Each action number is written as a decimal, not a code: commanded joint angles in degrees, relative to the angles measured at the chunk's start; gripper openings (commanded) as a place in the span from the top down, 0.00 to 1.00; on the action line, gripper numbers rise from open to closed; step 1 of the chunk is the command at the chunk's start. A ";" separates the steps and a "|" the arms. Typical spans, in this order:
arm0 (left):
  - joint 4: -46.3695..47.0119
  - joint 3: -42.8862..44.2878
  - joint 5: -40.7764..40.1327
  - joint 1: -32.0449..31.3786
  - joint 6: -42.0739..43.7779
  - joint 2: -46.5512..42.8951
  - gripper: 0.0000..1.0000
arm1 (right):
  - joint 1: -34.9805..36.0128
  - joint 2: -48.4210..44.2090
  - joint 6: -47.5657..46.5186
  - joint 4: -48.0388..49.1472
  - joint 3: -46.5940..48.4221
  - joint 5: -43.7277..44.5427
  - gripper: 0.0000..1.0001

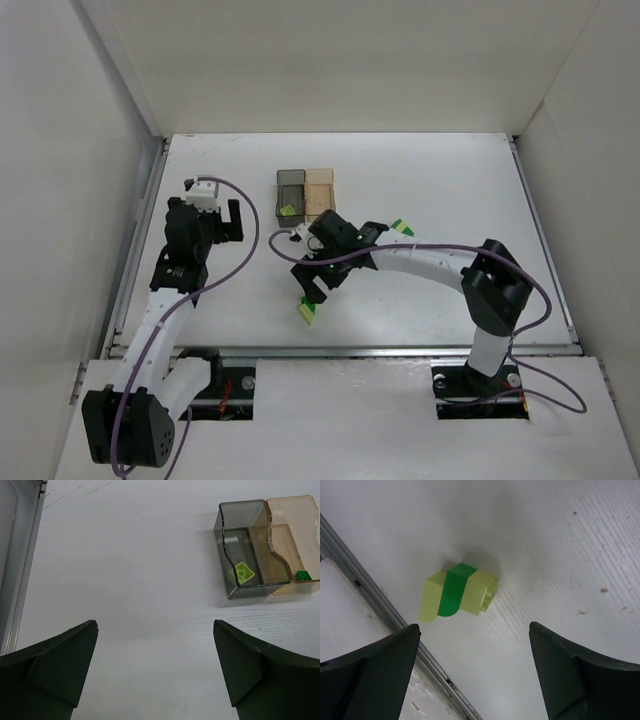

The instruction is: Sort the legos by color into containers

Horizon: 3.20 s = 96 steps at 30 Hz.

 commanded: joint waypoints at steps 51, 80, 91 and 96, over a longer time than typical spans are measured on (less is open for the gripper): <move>-6.12 -0.69 0.14 0.14 7.66 -8.72 0.00 | 5.28 6.21 -74.33 5.54 -3.77 -16.65 0.45; -13.94 22.06 27.99 -1.09 3.36 12.80 0.00 | -3.51 -11.46 -8.68 38.05 -5.62 20.17 1.00; -19.64 36.65 47.85 -5.40 1.06 25.99 0.00 | -3.51 -8.38 -6.55 40.61 -0.18 28.17 1.00; -31.24 45.97 50.94 -6.54 6.42 33.81 0.00 | -3.51 -7.68 -11.39 42.27 -0.17 26.95 1.00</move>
